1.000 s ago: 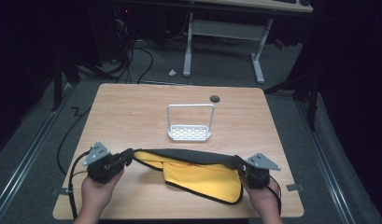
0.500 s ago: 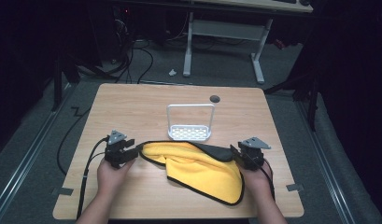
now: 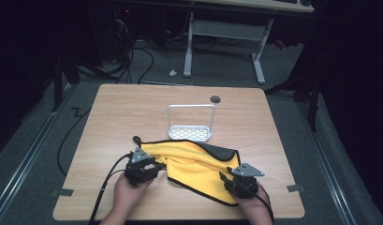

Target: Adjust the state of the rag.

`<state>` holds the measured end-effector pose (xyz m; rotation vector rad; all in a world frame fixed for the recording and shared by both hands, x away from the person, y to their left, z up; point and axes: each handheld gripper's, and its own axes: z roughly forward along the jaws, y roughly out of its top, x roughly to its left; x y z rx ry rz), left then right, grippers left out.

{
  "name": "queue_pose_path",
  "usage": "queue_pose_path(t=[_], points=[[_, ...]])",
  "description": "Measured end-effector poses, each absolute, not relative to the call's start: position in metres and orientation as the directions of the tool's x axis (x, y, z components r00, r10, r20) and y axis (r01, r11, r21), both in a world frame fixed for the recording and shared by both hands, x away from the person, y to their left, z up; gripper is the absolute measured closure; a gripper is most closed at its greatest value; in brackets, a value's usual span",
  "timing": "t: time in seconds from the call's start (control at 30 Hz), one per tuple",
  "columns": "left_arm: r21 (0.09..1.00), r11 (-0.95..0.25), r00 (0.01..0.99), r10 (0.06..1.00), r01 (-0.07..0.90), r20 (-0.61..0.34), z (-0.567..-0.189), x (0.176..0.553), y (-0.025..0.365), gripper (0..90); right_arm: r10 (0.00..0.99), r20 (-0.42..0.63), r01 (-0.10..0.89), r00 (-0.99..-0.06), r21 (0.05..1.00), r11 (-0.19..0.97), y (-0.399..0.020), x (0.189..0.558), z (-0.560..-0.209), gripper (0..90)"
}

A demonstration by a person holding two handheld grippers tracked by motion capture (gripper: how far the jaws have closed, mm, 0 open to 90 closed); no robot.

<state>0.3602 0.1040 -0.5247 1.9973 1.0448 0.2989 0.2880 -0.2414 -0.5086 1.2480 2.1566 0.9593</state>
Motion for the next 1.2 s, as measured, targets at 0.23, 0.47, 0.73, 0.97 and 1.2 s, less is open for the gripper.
queue_pose_path(t=[0.23,0.47,0.73,0.97,1.2], points=[[0.758,-0.320,0.614,0.779,0.569,-0.132,-0.532,0.365,0.093,81.6,0.857,-0.058,0.564,-0.513,0.729,0.387,-0.237,0.283,-0.519,62.9],[0.770,-0.314,0.633,0.760,0.556,-0.148,-0.521,0.354,0.111,85.3,0.849,-0.054,0.581,-0.526,0.706,0.405,-0.235,0.286,-0.524,71.3],[0.794,-0.271,0.634,0.753,0.544,-0.177,-0.502,0.341,0.162,85.5,0.868,-0.093,0.595,-0.487,0.693,0.408,-0.249,0.291,-0.523,90.0],[0.807,-0.181,0.572,0.790,0.561,-0.220,-0.503,0.343,0.188,81.8,0.892,-0.093,0.606,-0.443,0.702,0.374,-0.258,0.296,-0.524,90.0],[0.832,-0.177,0.621,0.748,0.525,-0.233,-0.502,0.308,0.175,72.6,0.892,-0.090,0.603,-0.443,0.707,0.371,-0.258,0.296,-0.525,90.0]])
